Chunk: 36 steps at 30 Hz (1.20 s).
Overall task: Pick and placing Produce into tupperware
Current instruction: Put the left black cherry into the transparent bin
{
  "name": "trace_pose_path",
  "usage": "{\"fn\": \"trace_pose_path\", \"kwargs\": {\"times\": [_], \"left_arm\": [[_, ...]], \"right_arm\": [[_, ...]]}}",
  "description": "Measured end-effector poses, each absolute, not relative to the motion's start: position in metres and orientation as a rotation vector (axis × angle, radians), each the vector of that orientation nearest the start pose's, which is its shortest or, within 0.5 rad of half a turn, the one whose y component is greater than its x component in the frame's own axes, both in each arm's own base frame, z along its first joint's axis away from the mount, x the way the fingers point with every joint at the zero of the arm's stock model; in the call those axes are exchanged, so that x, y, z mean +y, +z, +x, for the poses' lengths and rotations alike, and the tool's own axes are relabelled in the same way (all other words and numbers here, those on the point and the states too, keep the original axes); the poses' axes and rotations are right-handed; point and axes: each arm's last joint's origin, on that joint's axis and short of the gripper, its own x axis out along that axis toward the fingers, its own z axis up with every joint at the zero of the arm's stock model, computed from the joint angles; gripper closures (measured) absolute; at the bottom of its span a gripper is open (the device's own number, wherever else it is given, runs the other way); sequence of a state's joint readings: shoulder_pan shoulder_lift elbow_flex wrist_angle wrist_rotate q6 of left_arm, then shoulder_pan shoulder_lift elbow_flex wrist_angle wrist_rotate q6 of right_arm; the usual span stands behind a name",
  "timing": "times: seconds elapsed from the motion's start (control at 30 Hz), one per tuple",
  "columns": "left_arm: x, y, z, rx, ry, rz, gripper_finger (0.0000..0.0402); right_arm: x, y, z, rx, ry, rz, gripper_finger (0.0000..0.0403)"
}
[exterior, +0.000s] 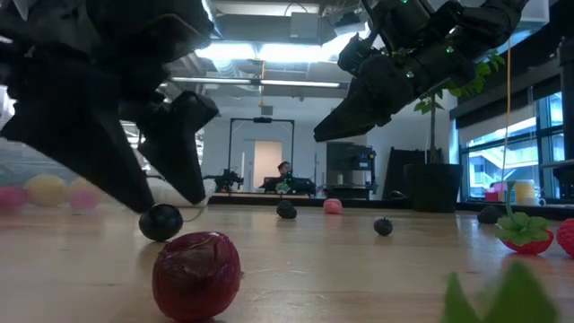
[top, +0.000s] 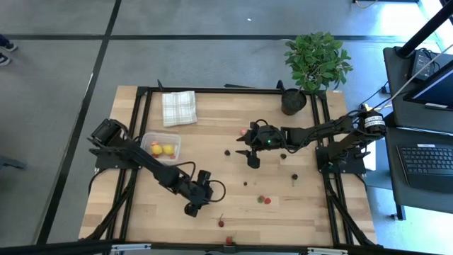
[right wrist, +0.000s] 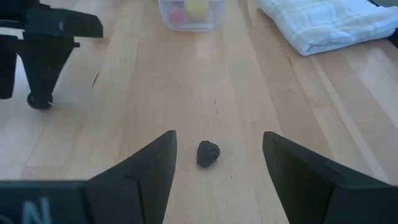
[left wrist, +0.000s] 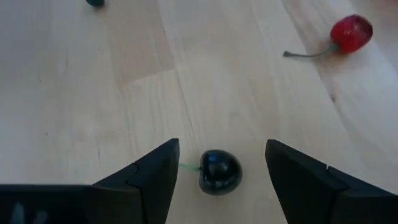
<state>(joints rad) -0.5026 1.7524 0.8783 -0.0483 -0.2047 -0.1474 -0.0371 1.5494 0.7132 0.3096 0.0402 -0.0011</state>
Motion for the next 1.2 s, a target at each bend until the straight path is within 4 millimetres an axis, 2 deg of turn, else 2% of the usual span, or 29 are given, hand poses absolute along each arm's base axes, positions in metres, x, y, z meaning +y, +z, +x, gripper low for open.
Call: {"fn": "trace_pose_path", "kwargs": {"times": [0.3,0.47,1.07,1.2], "left_arm": [[-0.155,0.121,0.293,0.921,-0.210,0.190,0.0170],[-0.155,0.121,0.294,0.922,-0.210,0.186,0.0175],[-0.155,0.120,0.293,0.927,-0.216,0.186,0.0288],[-0.155,0.120,0.293,0.928,-0.217,0.184,0.0296]], "right_arm": [[-0.012,0.177,0.306,0.527,-0.075,-0.002,0.0163],[-0.013,0.177,0.306,0.527,-0.075,-0.002,0.0163],[-0.012,0.177,0.306,0.527,-0.075,-0.002,0.0163],[-0.013,0.177,0.306,0.527,-0.075,-0.002,0.0163]]}}
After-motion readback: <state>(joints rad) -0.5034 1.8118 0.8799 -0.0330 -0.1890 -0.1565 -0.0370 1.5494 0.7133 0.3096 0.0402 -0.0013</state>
